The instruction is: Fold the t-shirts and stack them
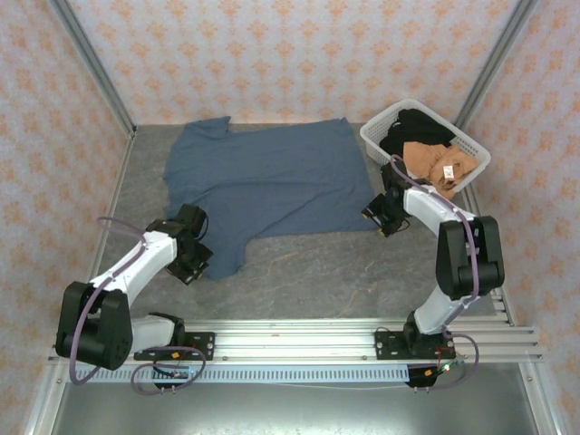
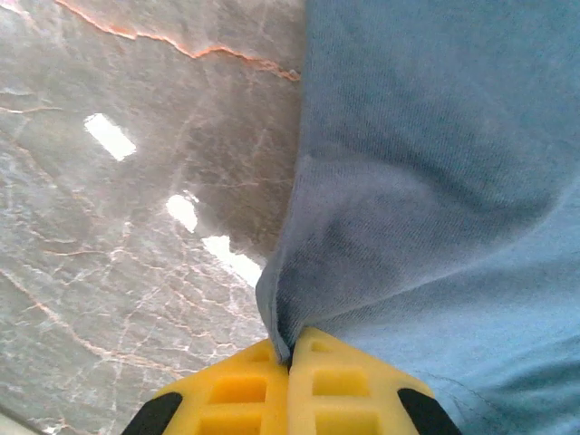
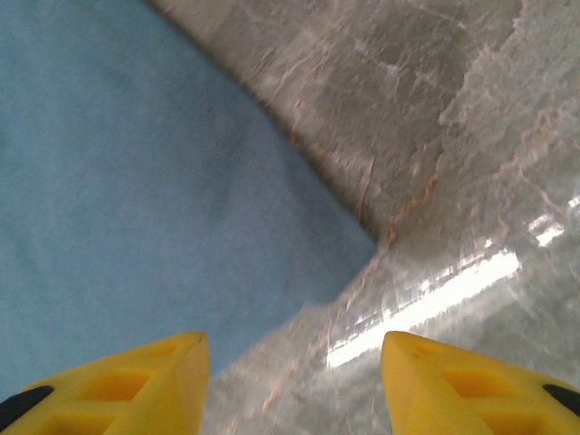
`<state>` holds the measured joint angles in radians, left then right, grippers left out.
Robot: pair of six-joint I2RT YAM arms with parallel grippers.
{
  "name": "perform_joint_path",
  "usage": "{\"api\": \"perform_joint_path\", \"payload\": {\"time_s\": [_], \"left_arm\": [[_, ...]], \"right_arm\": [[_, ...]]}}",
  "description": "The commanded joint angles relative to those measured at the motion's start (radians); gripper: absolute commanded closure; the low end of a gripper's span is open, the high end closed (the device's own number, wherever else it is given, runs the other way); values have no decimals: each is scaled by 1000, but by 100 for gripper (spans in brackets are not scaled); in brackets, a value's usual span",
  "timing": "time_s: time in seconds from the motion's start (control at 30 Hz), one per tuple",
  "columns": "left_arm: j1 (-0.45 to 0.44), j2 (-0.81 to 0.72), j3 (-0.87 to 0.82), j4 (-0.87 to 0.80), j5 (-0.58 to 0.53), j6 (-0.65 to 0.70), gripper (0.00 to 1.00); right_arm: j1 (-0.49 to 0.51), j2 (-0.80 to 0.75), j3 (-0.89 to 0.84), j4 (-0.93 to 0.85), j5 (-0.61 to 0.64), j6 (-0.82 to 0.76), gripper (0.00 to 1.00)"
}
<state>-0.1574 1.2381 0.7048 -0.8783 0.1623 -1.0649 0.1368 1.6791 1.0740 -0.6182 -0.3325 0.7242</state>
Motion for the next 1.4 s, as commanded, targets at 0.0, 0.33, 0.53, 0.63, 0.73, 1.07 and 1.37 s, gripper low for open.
{"api": "perform_joint_path", "payload": {"time_s": [0.0,0.33,0.53,0.63,0.73,1.07,1.37], "left_arm": [[2,-24,-14,-71,-58,14,100],[6,-8,27,-85,-63,34,100],[5,-16,21,-100,-70,44,100],[5,-24,25,-104,-73,49,100],[5,-22,27,-103,-73,60,100],[5,-4,42,-101,-70,69,100],[5,-87,45,-243,-16,53,100]], "right_arm": [[-12,45,13,71,21,26,52],[-22,100,16,46,36,8,56],[-22,83,12,-23,95,-4,56],[-22,33,-9,-25,111,-14,54],[-15,26,-19,-16,108,-31,52],[22,140,29,22,88,-8,73],[59,-2,-13,-88,177,-16,100]]}}
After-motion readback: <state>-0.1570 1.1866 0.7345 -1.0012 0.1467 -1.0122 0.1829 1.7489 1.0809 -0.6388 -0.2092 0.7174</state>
